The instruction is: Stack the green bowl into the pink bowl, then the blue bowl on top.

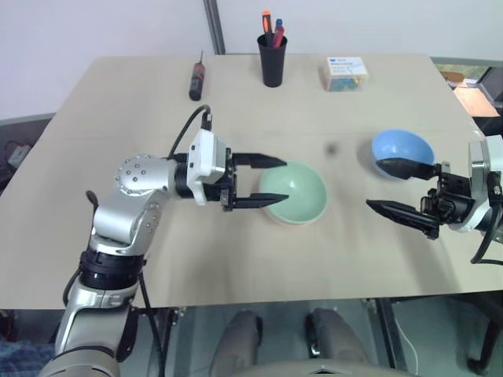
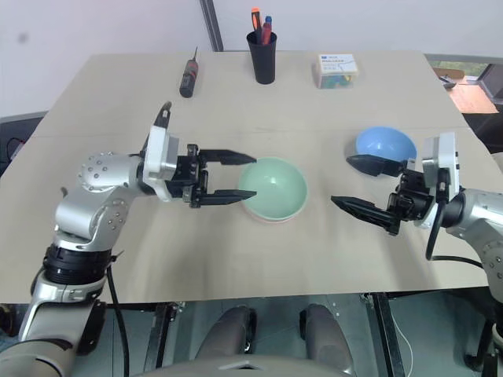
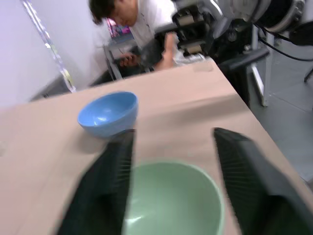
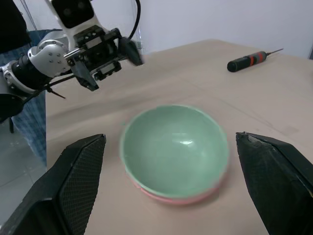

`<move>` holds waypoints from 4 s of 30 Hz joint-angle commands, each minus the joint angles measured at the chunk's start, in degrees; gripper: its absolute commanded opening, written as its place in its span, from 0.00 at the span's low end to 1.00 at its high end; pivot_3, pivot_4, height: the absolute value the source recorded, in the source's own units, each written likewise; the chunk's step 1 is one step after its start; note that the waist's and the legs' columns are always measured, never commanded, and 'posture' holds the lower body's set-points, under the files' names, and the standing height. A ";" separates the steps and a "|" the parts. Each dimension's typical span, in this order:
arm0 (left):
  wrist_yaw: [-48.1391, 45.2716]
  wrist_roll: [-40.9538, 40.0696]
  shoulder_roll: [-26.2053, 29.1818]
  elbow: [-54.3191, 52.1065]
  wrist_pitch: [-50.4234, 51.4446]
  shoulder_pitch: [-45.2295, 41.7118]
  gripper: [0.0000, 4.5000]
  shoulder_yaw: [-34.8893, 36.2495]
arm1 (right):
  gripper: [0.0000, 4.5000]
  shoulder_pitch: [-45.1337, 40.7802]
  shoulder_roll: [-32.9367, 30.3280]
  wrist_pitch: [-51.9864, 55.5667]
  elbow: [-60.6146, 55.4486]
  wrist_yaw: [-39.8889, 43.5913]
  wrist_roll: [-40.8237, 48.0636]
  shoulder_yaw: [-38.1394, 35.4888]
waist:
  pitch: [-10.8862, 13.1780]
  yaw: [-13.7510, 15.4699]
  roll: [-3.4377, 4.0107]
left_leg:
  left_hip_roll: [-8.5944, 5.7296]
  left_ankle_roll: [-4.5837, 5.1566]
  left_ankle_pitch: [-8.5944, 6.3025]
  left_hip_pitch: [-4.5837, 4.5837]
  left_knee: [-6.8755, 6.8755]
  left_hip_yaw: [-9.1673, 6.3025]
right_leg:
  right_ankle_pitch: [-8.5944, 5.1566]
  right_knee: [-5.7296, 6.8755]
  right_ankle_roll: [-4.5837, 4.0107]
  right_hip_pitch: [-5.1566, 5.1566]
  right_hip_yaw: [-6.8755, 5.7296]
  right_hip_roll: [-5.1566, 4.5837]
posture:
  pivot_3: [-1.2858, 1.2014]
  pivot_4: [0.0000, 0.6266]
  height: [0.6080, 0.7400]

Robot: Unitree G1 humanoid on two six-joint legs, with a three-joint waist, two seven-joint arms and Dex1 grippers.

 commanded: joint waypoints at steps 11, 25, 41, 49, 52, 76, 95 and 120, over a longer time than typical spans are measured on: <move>6.41 -2.59 -1.64 3.65 0.36 1.04 0.90 7.32 | 1.00 1.99 -0.62 -2.84 -2.13 -6.27 -6.40 1.84 | 0.00 -0.17 0.00 | 0.01 -0.01 0.01 0.05 0.03 0.02 | 0.00 0.06 0.00 0.00 0.04 0.00 | 0.52 0.24 1.00; 8.93 -18.22 -0.05 3.89 13.03 -1.64 0.90 16.88 | 1.00 -17.13 -0.07 -5.63 16.88 -13.67 -28.62 18.58 | 0.00 -0.56 -0.01 | 0.01 -0.23 0.13 0.10 0.05 0.05 | 0.00 0.12 0.00 -0.04 0.17 -0.02 | 0.52 0.24 1.00; 7.08 -20.43 4.28 -1.23 15.31 5.00 0.94 19.01 | 0.75 -34.47 5.91 -7.91 51.01 -9.96 -42.20 28.15 | 0.03 -0.37 0.02 | 0.02 -0.25 0.14 0.00 -0.04 0.07 | 0.00 0.01 0.00 -0.11 0.07 -0.05 | 0.52 0.24 1.00; 8.23 -20.71 3.65 -2.82 14.97 5.94 0.94 18.69 | 0.02 -35.25 6.25 -9.76 53.14 -9.32 -43.86 27.26 | 0.02 -0.59 0.01 | 0.04 -0.25 0.14 0.06 -0.03 0.08 | 0.00 0.10 0.00 -0.10 0.11 -0.05 | 0.52 0.24 1.00; 8.03 -20.61 3.45 -2.63 14.82 5.68 0.94 18.34 | 0.02 -34.74 5.83 -11.56 52.24 -8.66 -44.70 27.23 | 0.02 -0.52 0.01 | 0.05 -0.25 0.14 0.09 -0.02 0.07 | 0.00 0.12 0.00 -0.09 0.09 -0.02 | 0.52 0.24 1.00; -0.80 -13.59 13.20 4.83 9.77 15.09 0.94 24.35 | 0.02 -40.76 10.11 8.71 -0.22 -3.56 -31.42 34.71 | 0.11 -0.82 0.14 | 0.09 -0.25 0.14 -0.06 -0.10 -0.16 | -0.01 0.25 -0.01 -0.45 0.25 -0.12 | 0.52 0.24 1.00; -3.03 -13.73 16.55 4.69 10.97 16.56 0.94 25.13 | 0.65 -39.29 11.78 11.90 -3.73 -6.70 -30.35 39.00 | 0.12 -0.56 0.15 | 0.07 -0.25 0.14 -0.20 -0.11 -0.31 | -0.01 0.22 -0.02 -0.50 0.08 -0.14 | 0.52 0.24 1.00; 16.38 -8.97 9.85 -3.38 12.00 29.31 0.94 28.14 | 0.65 9.72 1.20 -5.01 -1.21 3.81 -16.81 -4.34 | 0.15 -0.32 0.11 | 0.15 0.02 -0.01 0.47 -0.25 -0.01 | -0.01 0.12 -0.01 0.14 0.29 -0.10 | 0.52 0.24 1.00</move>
